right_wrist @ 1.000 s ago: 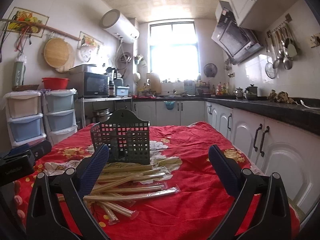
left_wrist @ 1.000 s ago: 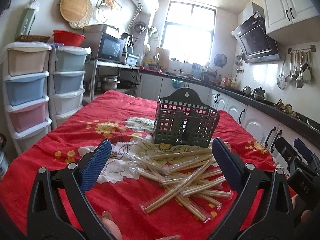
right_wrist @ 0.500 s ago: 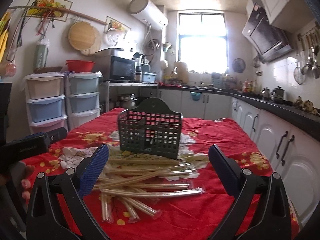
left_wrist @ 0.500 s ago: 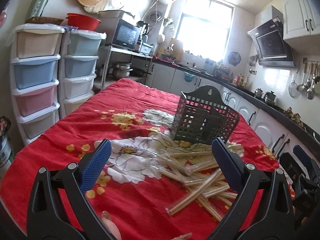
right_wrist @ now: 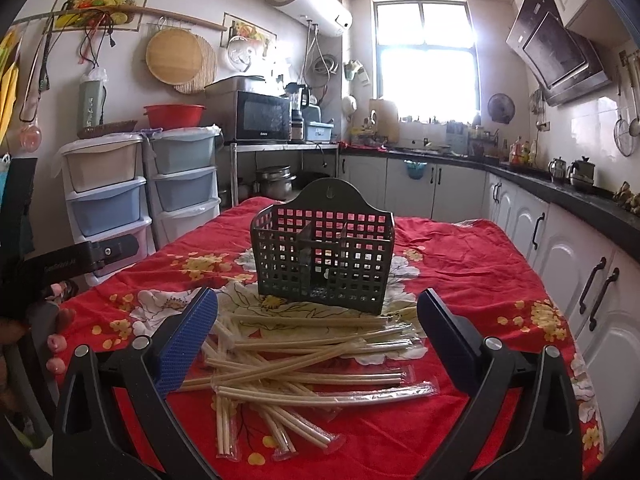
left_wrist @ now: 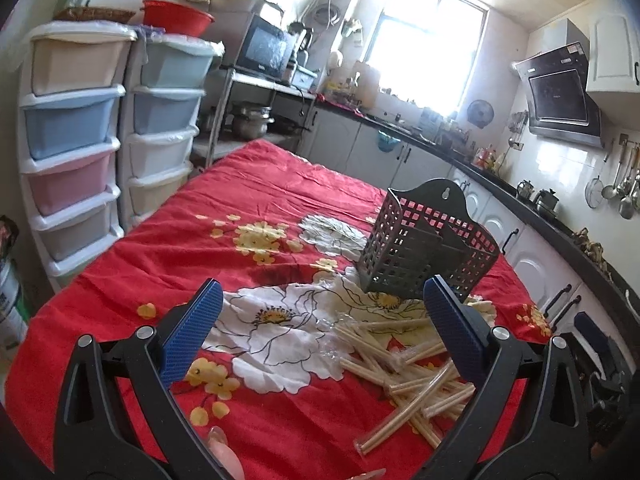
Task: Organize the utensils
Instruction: 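Reach the right gripper down to the chopsticks pile and close on one chopstick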
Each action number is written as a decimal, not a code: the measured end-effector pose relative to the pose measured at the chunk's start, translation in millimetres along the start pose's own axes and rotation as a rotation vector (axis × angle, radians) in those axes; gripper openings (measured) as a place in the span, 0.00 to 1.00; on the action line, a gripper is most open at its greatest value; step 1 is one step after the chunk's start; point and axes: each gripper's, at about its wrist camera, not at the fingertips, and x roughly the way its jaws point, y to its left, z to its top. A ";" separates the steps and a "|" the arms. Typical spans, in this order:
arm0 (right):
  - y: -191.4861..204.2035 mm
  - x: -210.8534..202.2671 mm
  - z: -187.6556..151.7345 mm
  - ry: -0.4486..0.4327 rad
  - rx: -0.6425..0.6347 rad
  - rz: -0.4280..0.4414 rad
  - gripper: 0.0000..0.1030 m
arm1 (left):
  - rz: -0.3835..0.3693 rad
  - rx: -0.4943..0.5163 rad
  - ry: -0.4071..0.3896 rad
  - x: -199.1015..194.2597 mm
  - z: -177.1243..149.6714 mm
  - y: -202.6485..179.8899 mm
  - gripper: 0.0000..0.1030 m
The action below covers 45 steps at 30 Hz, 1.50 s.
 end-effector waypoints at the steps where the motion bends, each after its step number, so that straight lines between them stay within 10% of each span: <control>1: -0.4 2.5 1.2 0.007 0.003 0.000 0.94 | -0.009 0.001 0.007 2.9 2.4 0.0 0.90; 16: -9.6 34.1 8.0 0.094 0.002 -0.011 0.94 | -0.110 -0.116 0.228 64.1 6.3 11.2 0.89; 28: -31.0 76.1 -9.8 0.278 0.136 0.023 0.93 | -0.172 -0.228 0.380 99.4 -13.6 24.1 0.67; 45: -54.8 121.2 -35.9 0.498 0.383 0.125 0.60 | -0.249 -0.379 0.477 127.4 -26.4 39.4 0.47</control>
